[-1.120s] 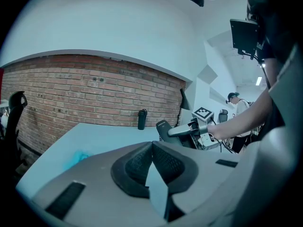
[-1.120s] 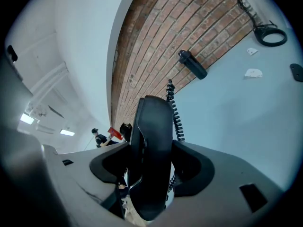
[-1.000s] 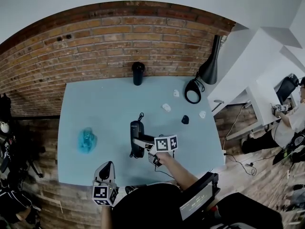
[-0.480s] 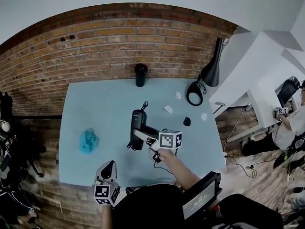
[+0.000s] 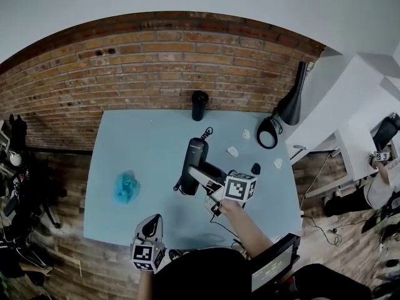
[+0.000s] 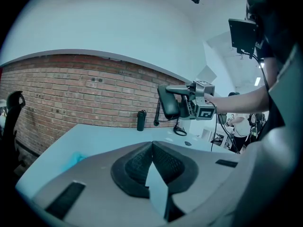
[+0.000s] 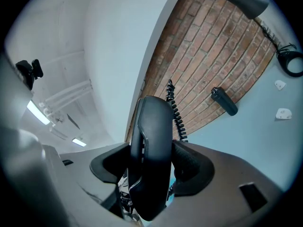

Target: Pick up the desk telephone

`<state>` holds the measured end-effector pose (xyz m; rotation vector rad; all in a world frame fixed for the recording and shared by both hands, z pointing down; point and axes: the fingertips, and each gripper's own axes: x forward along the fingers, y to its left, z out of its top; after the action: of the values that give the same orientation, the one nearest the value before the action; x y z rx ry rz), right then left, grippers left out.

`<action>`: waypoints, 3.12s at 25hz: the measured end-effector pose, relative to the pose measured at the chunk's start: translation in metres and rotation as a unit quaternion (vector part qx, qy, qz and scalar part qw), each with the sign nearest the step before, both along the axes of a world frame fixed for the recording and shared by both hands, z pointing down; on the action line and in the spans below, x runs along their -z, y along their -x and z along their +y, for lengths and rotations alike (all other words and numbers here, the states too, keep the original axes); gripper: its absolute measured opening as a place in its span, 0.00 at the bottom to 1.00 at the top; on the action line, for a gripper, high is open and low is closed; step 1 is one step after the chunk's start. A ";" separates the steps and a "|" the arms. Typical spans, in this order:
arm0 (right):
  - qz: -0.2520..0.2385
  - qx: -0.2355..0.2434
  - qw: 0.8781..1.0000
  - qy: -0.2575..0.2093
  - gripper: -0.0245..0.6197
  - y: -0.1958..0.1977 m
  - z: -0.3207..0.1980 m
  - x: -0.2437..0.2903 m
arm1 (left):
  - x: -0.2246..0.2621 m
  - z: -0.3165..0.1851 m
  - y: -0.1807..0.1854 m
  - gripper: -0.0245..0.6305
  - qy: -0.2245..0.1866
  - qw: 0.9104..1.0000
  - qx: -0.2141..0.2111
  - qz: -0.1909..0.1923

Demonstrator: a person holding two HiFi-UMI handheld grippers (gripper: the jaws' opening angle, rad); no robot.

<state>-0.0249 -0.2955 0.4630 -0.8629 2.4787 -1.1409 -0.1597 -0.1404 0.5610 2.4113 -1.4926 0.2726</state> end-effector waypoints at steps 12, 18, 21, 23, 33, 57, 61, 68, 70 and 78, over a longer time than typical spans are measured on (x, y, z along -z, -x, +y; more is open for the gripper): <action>-0.046 0.026 0.996 -0.071 0.48 0.020 0.012 0.076 | 0.000 -0.001 0.005 0.08 -0.004 1.000 0.009 0.004; -0.061 0.041 0.992 -0.101 0.47 0.021 0.026 0.085 | 0.007 -0.003 0.005 0.08 -0.013 1.000 0.006 0.003; -0.059 0.045 0.993 -0.087 0.48 0.021 0.032 0.074 | 0.012 -0.002 0.002 0.08 -0.021 1.000 -0.002 0.008; -0.054 0.047 0.994 -0.080 0.47 0.020 0.037 0.065 | 0.013 -0.001 -0.001 0.08 -0.024 1.000 -0.010 0.010; -0.034 0.023 0.997 -0.061 0.48 0.005 0.058 0.026 | 0.009 -0.003 -0.019 0.08 -0.019 0.999 -0.042 0.021; 0.051 -0.088 0.994 -0.041 0.47 -0.064 0.106 -0.021 | -0.001 0.000 -0.087 0.08 -0.007 0.982 -0.185 0.025; 0.073 -0.105 0.991 -0.034 0.48 -0.069 0.116 -0.035 | -0.003 0.002 -0.091 0.08 -0.007 0.979 -0.204 0.022; 0.094 -0.117 0.988 -0.027 0.47 -0.075 0.128 -0.051 | -0.004 0.004 -0.097 0.08 -0.004 0.975 -0.220 0.016; 0.095 -0.117 0.988 -0.020 0.48 -0.075 0.132 -0.057 | -0.006 0.006 -0.098 0.08 -0.002 0.974 -0.226 0.013; 0.110 -0.134 0.985 -0.014 0.47 -0.081 0.141 -0.067 | 0.002 -0.004 -0.107 0.08 -0.017 0.973 -0.231 0.010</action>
<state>0.0562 -0.1547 0.5301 -1.3309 2.4406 -0.9618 -0.0523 -0.1440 0.5585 2.7530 -0.9144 0.3193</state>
